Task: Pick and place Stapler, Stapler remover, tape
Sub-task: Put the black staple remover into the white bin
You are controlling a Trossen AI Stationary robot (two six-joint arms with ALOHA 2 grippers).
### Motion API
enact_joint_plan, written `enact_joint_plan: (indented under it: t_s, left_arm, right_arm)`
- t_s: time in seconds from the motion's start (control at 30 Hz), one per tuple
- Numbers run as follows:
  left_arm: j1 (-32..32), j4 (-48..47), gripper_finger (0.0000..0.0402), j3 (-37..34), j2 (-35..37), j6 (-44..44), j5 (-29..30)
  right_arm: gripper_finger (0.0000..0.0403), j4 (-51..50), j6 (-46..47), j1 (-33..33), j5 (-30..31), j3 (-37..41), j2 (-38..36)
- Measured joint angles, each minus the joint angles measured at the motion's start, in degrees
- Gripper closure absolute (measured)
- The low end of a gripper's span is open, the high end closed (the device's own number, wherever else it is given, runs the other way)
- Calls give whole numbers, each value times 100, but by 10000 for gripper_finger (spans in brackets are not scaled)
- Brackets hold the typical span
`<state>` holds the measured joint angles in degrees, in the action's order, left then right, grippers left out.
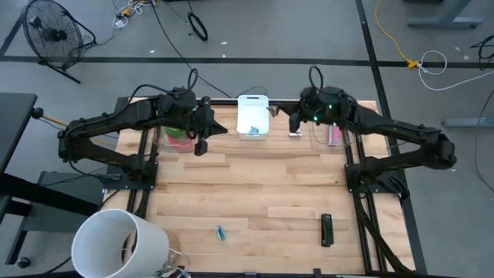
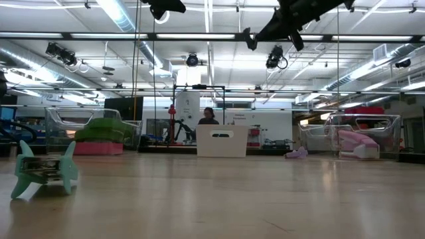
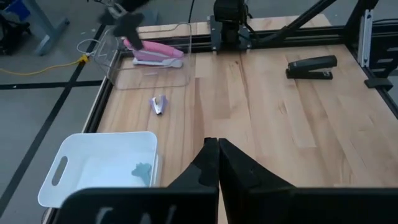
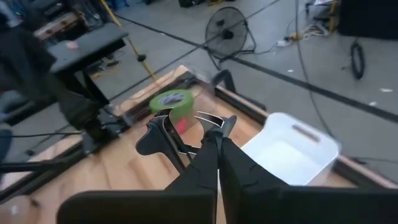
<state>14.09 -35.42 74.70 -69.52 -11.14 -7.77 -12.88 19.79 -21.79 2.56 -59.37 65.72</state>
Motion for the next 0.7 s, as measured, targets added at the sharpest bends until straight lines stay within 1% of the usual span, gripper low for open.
enact_joint_plan:
  t_s: [0.1,0.2,0.33,0.7]
  left_arm:
    - [0,-1,401,0,0,-2,0]
    - [0,2,401,0,0,-4,0]
    - [0,5,401,0,0,-6,2]
    - [0,4,401,0,0,-2,2]
  right_arm:
    - [403,-146,-187,-169,-77,-372,241]
    - [403,-245,-339,-345,-280,-699,546]
    - [403,-291,-465,-513,-335,-979,964]
    - [403,-386,-615,-852,-357,-1043,1950]
